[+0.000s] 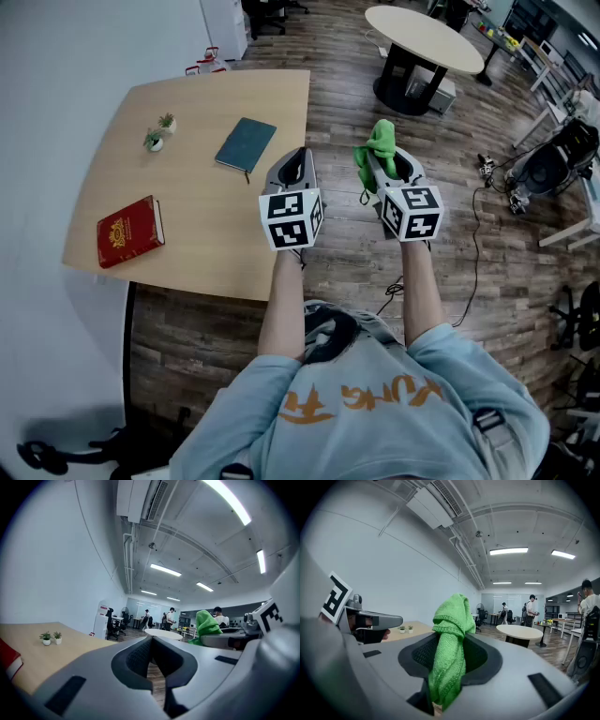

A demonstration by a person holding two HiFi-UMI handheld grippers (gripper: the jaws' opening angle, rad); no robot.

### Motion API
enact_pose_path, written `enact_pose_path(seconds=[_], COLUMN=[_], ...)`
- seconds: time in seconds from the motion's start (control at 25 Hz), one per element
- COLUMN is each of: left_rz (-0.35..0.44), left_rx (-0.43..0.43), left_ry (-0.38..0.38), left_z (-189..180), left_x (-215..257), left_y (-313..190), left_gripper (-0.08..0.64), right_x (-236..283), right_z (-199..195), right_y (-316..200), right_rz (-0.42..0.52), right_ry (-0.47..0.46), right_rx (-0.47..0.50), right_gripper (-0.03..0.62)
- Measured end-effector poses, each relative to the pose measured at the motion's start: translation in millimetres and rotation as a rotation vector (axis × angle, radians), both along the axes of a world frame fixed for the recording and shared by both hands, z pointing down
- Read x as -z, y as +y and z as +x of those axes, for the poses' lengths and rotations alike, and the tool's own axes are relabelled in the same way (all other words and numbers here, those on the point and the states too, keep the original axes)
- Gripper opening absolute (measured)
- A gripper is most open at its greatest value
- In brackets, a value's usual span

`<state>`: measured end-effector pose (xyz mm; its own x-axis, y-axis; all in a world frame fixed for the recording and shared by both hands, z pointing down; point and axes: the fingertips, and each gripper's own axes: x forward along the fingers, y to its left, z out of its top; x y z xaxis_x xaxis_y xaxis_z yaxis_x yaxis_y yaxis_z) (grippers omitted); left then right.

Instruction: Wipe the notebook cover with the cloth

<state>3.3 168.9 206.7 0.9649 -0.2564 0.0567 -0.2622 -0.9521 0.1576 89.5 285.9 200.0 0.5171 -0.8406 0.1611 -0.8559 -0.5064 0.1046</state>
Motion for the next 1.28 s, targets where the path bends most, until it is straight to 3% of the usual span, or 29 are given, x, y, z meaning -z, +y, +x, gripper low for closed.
enact_pose_path(seconds=[0.4,0.6,1.0,1.28], left_rz=[-0.001,-0.003,-0.044,-0.050], left_rx=[0.017,0.024,0.075,0.061], left_ry=[0.026,0.069,0.092,0.083], left_z=[-6,-10,-15,-9], left_x=[-1,3,2,-5], left_y=[-19,-20,-37,-29], left_gripper=[0.017,0.017,0.017,0.017], right_x=[-6,-2,-13,-23], right_z=[-5,-5,5,8], right_y=[-12,-12,-5,9], right_rz=[-0.007,0.049,0.032,0.022], right_ry=[0.011,-0.007,-0.037,-0.054], right_rx=[0.008,0.016,-0.007,-0.026], right_gripper=[0.126,0.126,0.127,0.127])
